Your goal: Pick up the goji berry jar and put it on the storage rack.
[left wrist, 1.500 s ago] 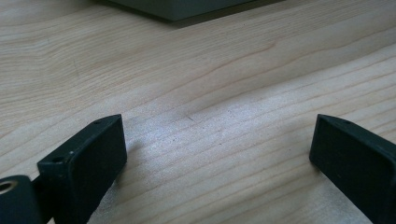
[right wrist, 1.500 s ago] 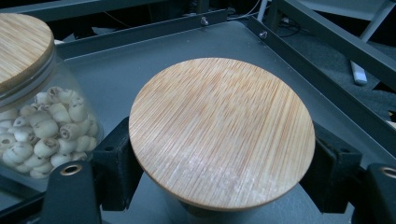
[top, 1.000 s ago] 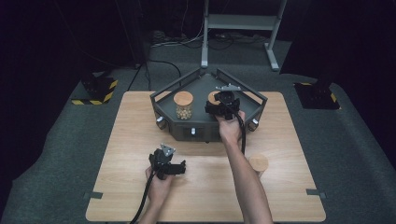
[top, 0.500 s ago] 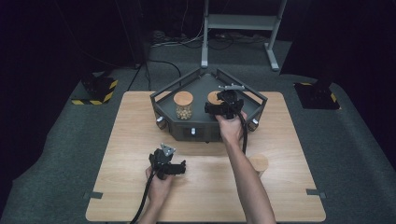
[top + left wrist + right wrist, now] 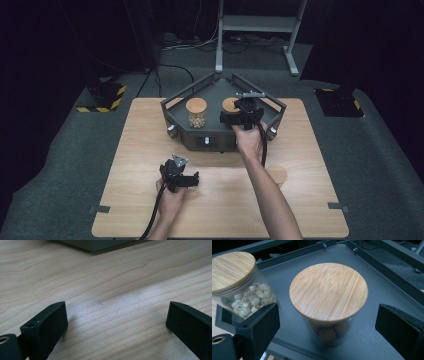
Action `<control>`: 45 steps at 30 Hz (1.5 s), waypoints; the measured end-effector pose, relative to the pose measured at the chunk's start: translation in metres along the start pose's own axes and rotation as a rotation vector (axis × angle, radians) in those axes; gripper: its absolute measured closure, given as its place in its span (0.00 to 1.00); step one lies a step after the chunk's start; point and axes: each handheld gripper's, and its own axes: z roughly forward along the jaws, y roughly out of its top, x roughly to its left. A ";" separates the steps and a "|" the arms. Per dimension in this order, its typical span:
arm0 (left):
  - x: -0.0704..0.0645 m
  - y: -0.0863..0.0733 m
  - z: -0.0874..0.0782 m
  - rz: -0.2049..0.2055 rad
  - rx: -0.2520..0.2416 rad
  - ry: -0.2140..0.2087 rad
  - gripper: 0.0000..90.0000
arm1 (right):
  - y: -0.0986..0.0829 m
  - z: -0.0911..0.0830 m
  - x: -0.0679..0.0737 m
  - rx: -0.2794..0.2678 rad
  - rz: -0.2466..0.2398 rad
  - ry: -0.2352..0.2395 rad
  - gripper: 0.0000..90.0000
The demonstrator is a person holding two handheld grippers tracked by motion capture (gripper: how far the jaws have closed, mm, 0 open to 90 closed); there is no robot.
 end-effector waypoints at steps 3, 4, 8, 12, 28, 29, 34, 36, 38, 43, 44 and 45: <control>0.000 0.000 0.000 0.001 0.000 0.001 0.05 | -0.001 -0.006 -0.001 0.001 0.009 0.013 0.05; 0.000 0.000 0.000 0.001 0.000 0.001 0.05 | -0.002 -0.007 -0.002 0.001 0.010 0.016 0.04; 0.000 0.000 0.000 0.001 0.000 0.002 0.05 | -0.004 -0.011 -0.003 -0.010 0.024 0.026 0.03; 0.000 0.000 0.000 0.000 0.000 0.001 0.05 | -0.006 -0.013 -0.003 -0.006 0.024 0.037 0.02; 0.000 0.000 0.000 0.002 -0.002 0.002 0.05 | -0.016 -0.027 -0.003 0.002 0.031 0.093 0.03; 0.000 0.000 0.000 0.002 -0.004 0.003 0.05 | -0.016 -0.028 -0.003 0.000 0.035 0.094 0.03; 0.000 0.000 0.000 0.002 -0.002 0.002 0.05 | -0.017 -0.032 -0.005 0.006 0.053 0.109 0.03; 0.000 0.000 0.000 0.001 -0.002 0.002 0.05 | -0.017 -0.033 -0.006 0.009 0.053 0.109 0.03; 0.000 0.000 0.000 0.002 -0.003 0.002 0.05 | -0.018 -0.034 -0.007 0.013 0.050 0.108 0.03; 0.000 0.000 0.000 0.002 -0.003 0.002 0.05 | -0.019 -0.037 -0.010 0.016 0.048 0.117 0.03; 0.000 0.000 0.000 0.001 -0.002 0.002 0.05 | -0.020 -0.037 -0.010 0.015 0.047 0.119 0.03; 0.000 0.000 0.000 0.002 -0.003 0.002 0.05 | -0.020 -0.038 -0.011 0.014 0.045 0.122 0.03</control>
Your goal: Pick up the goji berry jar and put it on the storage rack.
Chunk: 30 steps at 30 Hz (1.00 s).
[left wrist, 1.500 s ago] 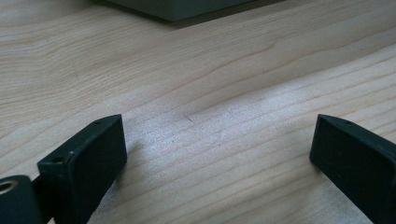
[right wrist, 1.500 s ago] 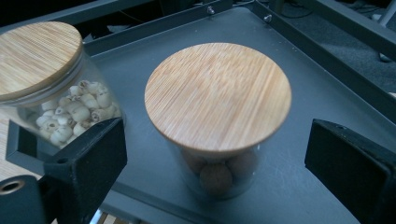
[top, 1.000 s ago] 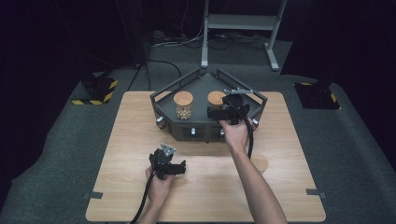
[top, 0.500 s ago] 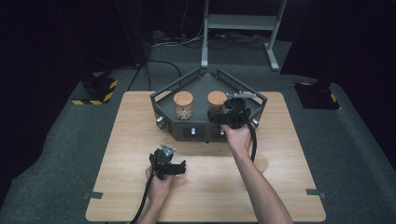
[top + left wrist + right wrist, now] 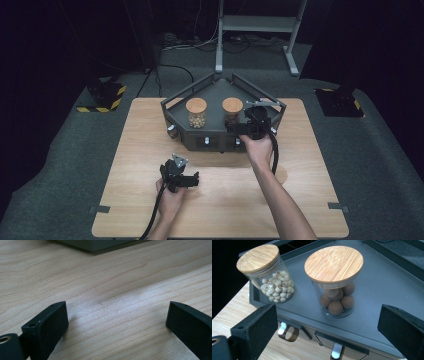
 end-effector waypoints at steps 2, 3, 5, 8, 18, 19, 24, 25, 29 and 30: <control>0.000 0.000 0.000 0.000 0.001 0.000 0.05 | -0.002 -0.001 -0.001 -0.001 -0.004 0.007 0.03; 0.000 0.000 0.000 0.000 0.000 0.000 0.05 | -0.002 -0.002 -0.002 0.000 -0.009 0.012 0.03; 0.000 0.000 0.000 -0.001 0.001 0.000 0.05 | -0.005 -0.003 -0.003 0.001 -0.024 0.016 0.03; 0.000 0.000 0.000 0.000 0.000 -0.001 0.05 | -0.009 -0.004 -0.004 -0.001 -0.040 0.023 0.03; 0.000 0.000 0.000 -0.002 0.000 -0.001 0.05 | -0.015 -0.009 -0.010 -0.031 -0.071 0.017 0.03; 0.000 0.000 0.000 -0.003 0.000 -0.002 0.05 | -0.016 -0.010 -0.011 -0.033 -0.078 0.018 0.03; 0.000 0.000 0.000 -0.003 -0.001 -0.002 0.05 | -0.019 -0.017 -0.015 -0.054 -0.105 0.032 0.03; 0.000 0.000 0.000 -0.002 0.000 -0.002 0.05 | -0.020 -0.018 -0.017 -0.057 -0.101 0.034 0.03; 0.000 0.000 0.000 -0.002 0.001 -0.002 0.05 | -0.022 -0.021 -0.023 -0.063 -0.090 0.033 0.04; 0.000 0.000 0.000 -0.001 0.002 -0.002 0.05 | -0.023 -0.022 -0.024 -0.061 -0.089 0.035 0.03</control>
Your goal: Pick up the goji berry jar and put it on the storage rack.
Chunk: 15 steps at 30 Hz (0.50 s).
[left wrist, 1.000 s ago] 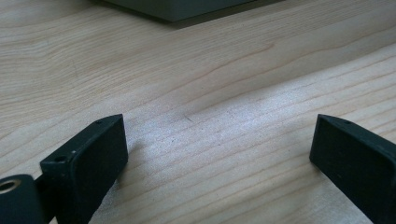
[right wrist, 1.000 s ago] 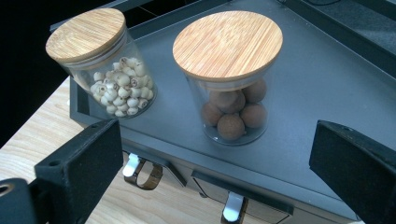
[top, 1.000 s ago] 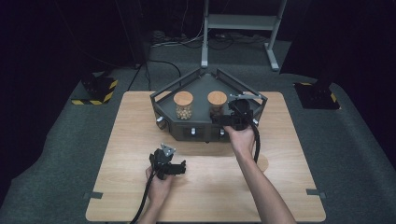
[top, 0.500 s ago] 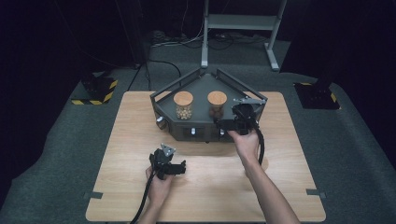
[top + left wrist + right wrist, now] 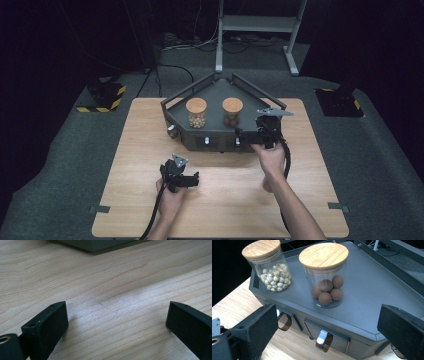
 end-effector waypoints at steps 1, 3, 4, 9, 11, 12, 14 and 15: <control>0.000 0.000 0.000 0.001 0.000 0.000 0.05 | -0.001 0.000 -0.001 0.005 -0.001 -0.001 0.04; 0.000 0.000 0.000 0.000 0.000 0.000 0.05 | -0.003 -0.001 -0.003 0.013 -0.005 -0.007 0.04; 0.000 0.000 0.000 0.000 -0.001 0.000 0.05 | -0.004 -0.002 -0.004 0.012 -0.007 -0.009 0.04; 0.000 0.000 0.000 0.001 0.000 0.000 0.05 | -0.010 -0.004 -0.010 0.011 0.002 -0.013 0.04; 0.000 0.000 0.000 0.000 0.000 0.000 0.05 | -0.013 -0.005 -0.012 0.009 0.004 -0.010 0.04; 0.000 0.000 0.000 0.001 0.000 0.000 0.05 | -0.014 -0.005 -0.013 0.008 0.005 -0.008 0.05; 0.000 0.000 0.000 0.001 0.000 0.000 0.05 | -0.016 -0.006 -0.015 0.006 0.005 -0.009 0.05; 0.000 0.000 0.000 0.000 0.000 0.000 0.05 | -0.016 -0.006 -0.016 0.004 0.007 -0.008 0.05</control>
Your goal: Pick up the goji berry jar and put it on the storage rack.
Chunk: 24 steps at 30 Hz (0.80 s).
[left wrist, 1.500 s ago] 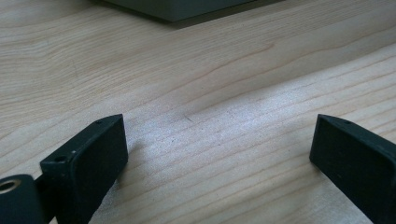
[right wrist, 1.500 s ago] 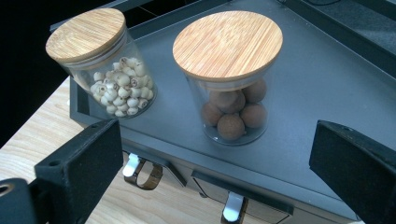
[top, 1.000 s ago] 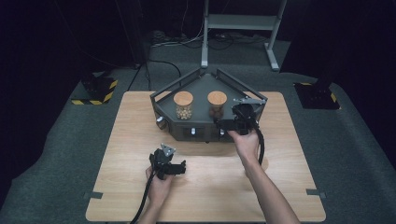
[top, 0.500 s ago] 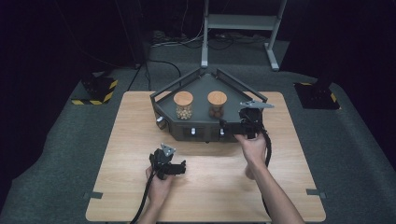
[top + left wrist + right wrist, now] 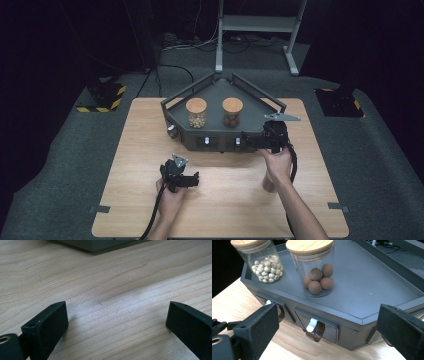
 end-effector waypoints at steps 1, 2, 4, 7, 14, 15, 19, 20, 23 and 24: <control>0.000 0.000 0.000 0.000 0.000 0.000 0.05 | -0.001 -0.001 -0.001 -0.006 0.004 -0.001 0.06; 0.000 0.000 0.000 0.000 0.000 0.000 0.05 | -0.002 -0.001 -0.001 -0.013 0.004 -0.005 0.06; 0.000 0.000 0.000 0.000 0.001 0.000 0.05 | -0.003 -0.003 -0.002 -0.017 0.000 -0.009 0.06; 0.000 0.000 0.000 0.000 0.000 0.000 0.05 | -0.005 -0.005 -0.003 -0.019 -0.002 -0.011 0.06; 0.000 0.000 0.000 0.000 0.000 0.000 0.05 | -0.009 -0.007 -0.007 -0.024 0.000 -0.013 0.06; 0.000 0.000 0.000 0.000 0.001 0.000 0.05 | -0.010 -0.007 -0.008 -0.023 -0.001 -0.013 0.06; 0.000 0.000 0.000 0.000 0.000 0.000 0.05 | -0.013 -0.007 -0.009 -0.018 -0.002 -0.013 0.06; 0.000 0.000 0.000 0.000 0.000 0.000 0.05 | -0.014 -0.007 -0.009 -0.018 -0.007 -0.014 0.06; 0.000 0.000 0.000 0.000 0.000 0.000 0.05 | -0.016 -0.007 -0.008 -0.015 -0.022 -0.015 0.06; 0.000 0.000 0.000 0.000 0.000 0.000 0.05 | -0.017 -0.007 -0.008 -0.015 -0.026 -0.013 0.06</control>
